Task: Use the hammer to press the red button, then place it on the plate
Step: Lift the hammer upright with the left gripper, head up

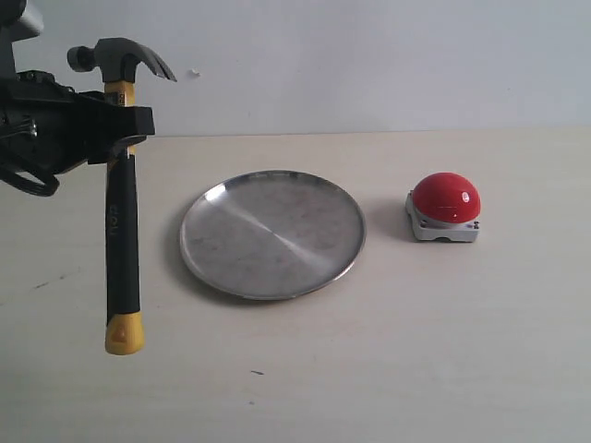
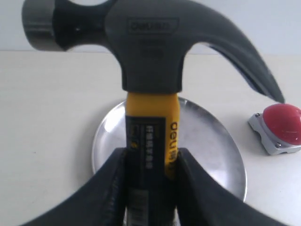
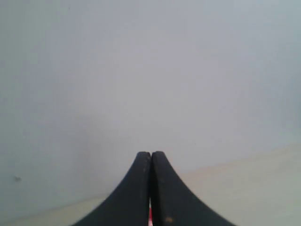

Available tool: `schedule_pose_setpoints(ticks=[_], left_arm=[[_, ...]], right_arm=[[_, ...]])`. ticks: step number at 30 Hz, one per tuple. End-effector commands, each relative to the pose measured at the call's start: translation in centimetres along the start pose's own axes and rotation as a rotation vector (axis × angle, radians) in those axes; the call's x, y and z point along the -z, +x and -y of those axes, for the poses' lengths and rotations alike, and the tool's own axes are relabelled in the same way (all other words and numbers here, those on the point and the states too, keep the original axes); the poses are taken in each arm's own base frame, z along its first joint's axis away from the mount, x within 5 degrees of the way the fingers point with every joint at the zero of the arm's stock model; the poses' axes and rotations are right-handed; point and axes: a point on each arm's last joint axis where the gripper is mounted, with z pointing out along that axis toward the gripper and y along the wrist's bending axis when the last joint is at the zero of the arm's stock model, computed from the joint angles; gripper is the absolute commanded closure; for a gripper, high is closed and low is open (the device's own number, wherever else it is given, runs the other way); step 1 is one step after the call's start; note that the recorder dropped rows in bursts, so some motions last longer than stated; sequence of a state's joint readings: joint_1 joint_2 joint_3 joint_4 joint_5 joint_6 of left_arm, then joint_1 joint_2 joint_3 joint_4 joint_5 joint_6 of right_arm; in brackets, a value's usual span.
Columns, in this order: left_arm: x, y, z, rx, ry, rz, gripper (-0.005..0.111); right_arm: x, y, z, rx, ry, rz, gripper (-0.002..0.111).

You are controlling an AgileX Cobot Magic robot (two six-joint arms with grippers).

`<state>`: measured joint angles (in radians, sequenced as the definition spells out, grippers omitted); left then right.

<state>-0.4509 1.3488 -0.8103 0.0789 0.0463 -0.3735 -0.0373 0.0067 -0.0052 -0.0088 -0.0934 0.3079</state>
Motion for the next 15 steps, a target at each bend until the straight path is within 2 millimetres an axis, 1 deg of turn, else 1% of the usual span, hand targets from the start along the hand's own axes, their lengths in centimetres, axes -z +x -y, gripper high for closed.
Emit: schedule_pose_setpoints(ticks=[1,3,4,7,8,9,11,15], left_arm=[[0.5,-1.2,0.6,0.001,0.044,0.106,0.107],[0.5,-1.2,0.6,0.005,0.045,0.108,0.107],[0.5,-1.2,0.7,0.006,0.050,0.109,0.107],[0.5,-1.1,1.3,0.004,0.071,0.111,0.107],[0.5,-1.0,1.5,0.001,0.080,0.114,0.107],[0.6,-0.9,1.8,-0.003,0.089,0.111,0.107],[0.6,-0.8,2.4,-0.011,0.108,0.112,0.107],[0.7,-0.7,3.3,-0.023,0.143,0.122,0.107]], right_arm=[[0.1,-0.4,-0.1,-0.096,-0.016,0.062,0.108],[0.1,-0.4,-0.1,-0.139,-0.016,0.062,0.108],[0.1,-0.6,-0.1,-0.209,-0.023,0.081,0.108],[0.2,-1.2,-0.3,-0.324,-0.057,0.142,0.108],[0.2,-1.2,-0.3,-0.336,-0.058,0.140,0.108],[0.1,-1.1,-0.2,-0.345,-0.052,0.127,0.108],[-0.1,-1.6,-0.5,-0.338,-0.039,0.094,0.108],[-1.6,-2.4,-0.8,-0.233,0.003,-0.023,0.108]])
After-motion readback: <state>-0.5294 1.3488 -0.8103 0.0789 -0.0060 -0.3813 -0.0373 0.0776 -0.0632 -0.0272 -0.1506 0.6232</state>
